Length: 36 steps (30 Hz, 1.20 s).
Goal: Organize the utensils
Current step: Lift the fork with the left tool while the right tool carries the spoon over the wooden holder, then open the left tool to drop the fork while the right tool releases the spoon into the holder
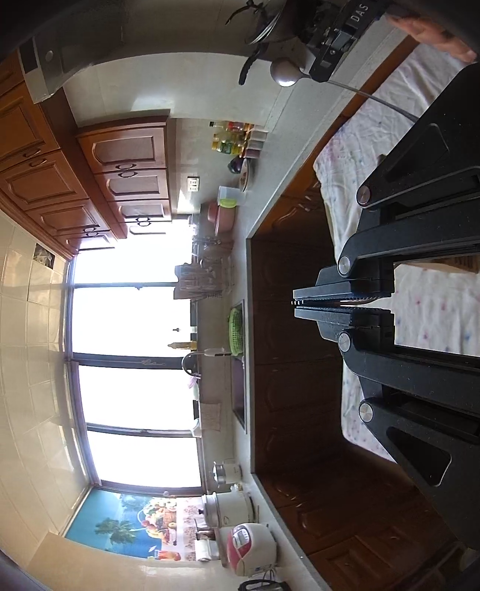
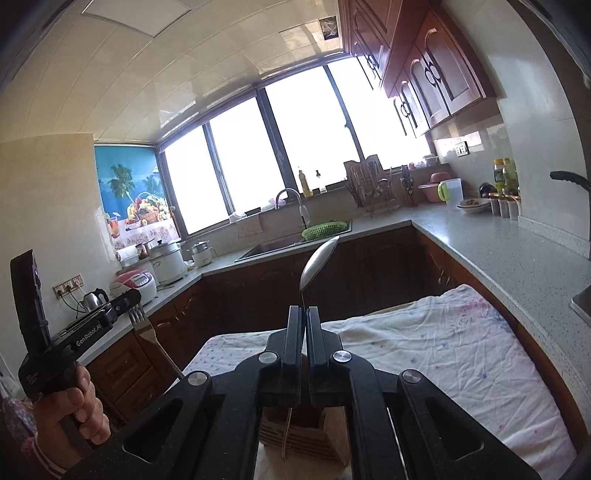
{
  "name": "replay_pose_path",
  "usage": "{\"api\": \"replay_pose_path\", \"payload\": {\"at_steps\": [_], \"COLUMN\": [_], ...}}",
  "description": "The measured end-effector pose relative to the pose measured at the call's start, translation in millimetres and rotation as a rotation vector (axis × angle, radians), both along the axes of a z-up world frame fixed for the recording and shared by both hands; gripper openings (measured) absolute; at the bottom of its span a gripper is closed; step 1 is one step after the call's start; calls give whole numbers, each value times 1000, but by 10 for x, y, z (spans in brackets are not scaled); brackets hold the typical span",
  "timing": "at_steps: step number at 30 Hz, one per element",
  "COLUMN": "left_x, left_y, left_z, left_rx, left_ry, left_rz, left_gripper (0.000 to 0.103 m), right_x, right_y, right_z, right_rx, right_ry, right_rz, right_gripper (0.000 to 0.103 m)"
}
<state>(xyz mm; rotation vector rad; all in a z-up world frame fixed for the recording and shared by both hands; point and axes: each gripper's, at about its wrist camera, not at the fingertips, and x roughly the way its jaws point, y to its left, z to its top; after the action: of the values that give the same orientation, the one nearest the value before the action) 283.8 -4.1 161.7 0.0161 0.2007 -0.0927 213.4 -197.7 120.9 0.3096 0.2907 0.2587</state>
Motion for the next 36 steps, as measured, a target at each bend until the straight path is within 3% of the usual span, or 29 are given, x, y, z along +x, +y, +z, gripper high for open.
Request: {"api": "replay_pose_path", "payload": {"at_steps": [7, 17, 26, 36], "left_x": [424, 581, 500, 513], "left_y": [-240, -395, -517, -556], "left_z": [-323, -890, -1017, -986], "left_rx": [67, 88, 82, 86], "left_ry": [-26, 88, 156, 168], "left_rz": [31, -23, -123, -112], "left_gripper": [2, 2, 2, 3], "right_x": [304, 435, 468, 485], "right_y": [151, 269, 286, 221], "right_z": [-273, -796, -938, -924], "right_rx": [-74, -144, -163, -124], "right_ry": [-36, 39, 123, 151], "right_rz": [-36, 11, 71, 71], "right_gripper": [2, 2, 3, 4]}}
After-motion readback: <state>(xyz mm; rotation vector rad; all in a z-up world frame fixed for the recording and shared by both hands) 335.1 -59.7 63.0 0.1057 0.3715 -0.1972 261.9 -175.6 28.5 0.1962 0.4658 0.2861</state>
